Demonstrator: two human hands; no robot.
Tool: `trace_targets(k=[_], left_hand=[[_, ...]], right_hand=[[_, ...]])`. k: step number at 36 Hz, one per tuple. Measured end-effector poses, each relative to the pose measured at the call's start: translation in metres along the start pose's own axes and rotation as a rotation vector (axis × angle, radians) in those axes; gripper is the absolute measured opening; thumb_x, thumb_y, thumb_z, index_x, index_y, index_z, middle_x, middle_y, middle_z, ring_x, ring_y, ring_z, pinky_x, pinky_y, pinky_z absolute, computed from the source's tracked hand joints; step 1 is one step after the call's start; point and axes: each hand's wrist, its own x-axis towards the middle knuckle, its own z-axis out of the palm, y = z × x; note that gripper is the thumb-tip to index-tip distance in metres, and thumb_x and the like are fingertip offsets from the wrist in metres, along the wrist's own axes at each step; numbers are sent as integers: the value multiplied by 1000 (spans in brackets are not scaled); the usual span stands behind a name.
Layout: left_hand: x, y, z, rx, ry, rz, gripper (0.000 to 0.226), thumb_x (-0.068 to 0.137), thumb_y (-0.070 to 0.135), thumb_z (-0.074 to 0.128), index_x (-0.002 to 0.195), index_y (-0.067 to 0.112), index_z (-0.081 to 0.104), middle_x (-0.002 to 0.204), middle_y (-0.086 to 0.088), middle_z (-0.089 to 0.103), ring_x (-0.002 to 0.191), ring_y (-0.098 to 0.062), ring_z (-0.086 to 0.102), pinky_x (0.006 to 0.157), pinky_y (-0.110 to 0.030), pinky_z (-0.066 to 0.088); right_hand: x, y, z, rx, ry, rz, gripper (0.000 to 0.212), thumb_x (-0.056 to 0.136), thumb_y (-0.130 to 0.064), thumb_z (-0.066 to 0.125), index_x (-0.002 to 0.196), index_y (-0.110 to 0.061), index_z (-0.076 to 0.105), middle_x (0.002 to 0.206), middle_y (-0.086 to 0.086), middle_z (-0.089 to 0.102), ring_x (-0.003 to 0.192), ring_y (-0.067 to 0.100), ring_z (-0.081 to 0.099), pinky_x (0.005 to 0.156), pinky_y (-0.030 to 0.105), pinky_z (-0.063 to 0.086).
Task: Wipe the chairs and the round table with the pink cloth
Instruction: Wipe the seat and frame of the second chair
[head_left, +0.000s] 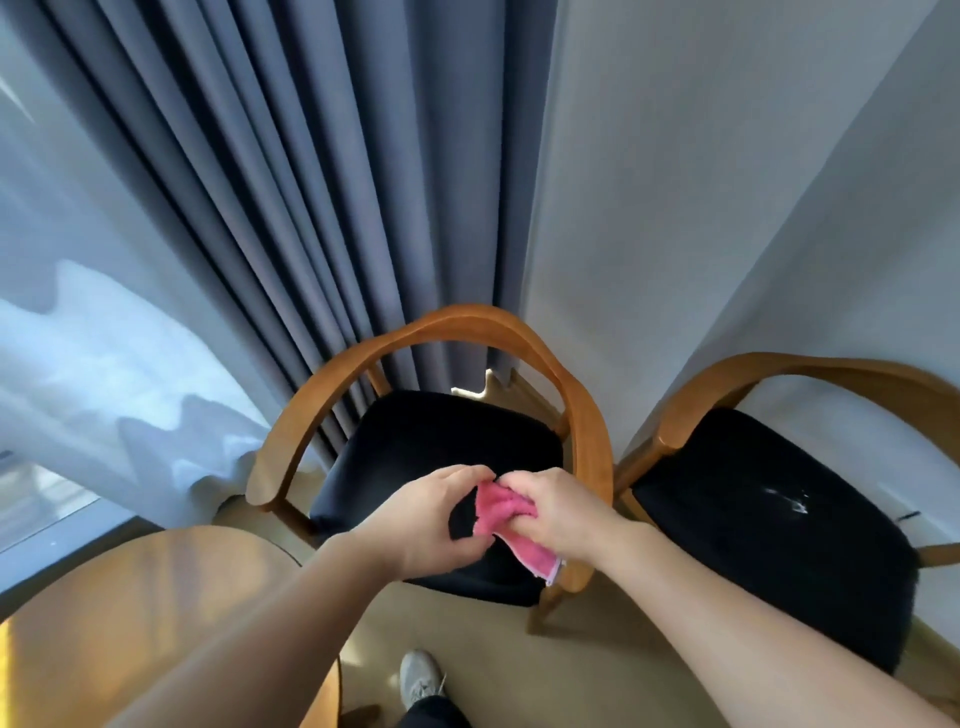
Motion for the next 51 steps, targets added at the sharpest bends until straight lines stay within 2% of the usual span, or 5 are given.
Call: trace_targets(k=[9, 23, 30, 39, 51], left_hand=[[9, -30, -27, 78, -1, -43, 30, 90, 42, 53, 118, 31, 54, 103, 22, 51, 95, 4, 51, 85, -18, 46], [45, -85, -47, -87, 75, -175, 22, 87, 18, 54, 97, 37, 47, 91, 17, 55, 83, 1, 55, 74, -25, 51], [74, -119, -39, -96, 176, -210, 19, 88, 25, 60, 104, 30, 52, 97, 18, 56, 89, 0, 56, 78, -23, 50], [122, -225, -17, 150, 184, -406, 37, 91, 21, 49, 128, 25, 49, 126, 8, 51, 108, -13, 55, 86, -31, 49], [132, -376, -4, 415, 166, -702, 71, 84, 13, 46, 149, 14, 18, 157, -5, 15, 145, -19, 9, 117, -33, 9]], right_hand=[[40, -17, -2, -33, -66, -19, 47, 69, -76, 54, 96, -38, 61, 86, -14, 66, 83, 2, 64, 76, 30, 58], [125, -25, -13, -180, -141, 23, 8, 89, -37, 62, 91, -31, 56, 81, -9, 64, 72, 9, 65, 70, 37, 59], [194, -4, -28, -377, -264, -37, 7, 96, -23, 54, 95, -30, 51, 84, -5, 62, 69, 15, 64, 59, 39, 58], [319, 51, -45, -502, -351, -105, 47, 85, 11, 37, 91, -29, 62, 121, -25, 64, 116, -3, 56, 99, 30, 47], [446, 85, -26, -851, -281, -335, 41, 90, 2, 45, 73, -35, 45, 89, -26, 55, 98, 11, 61, 68, 20, 41]])
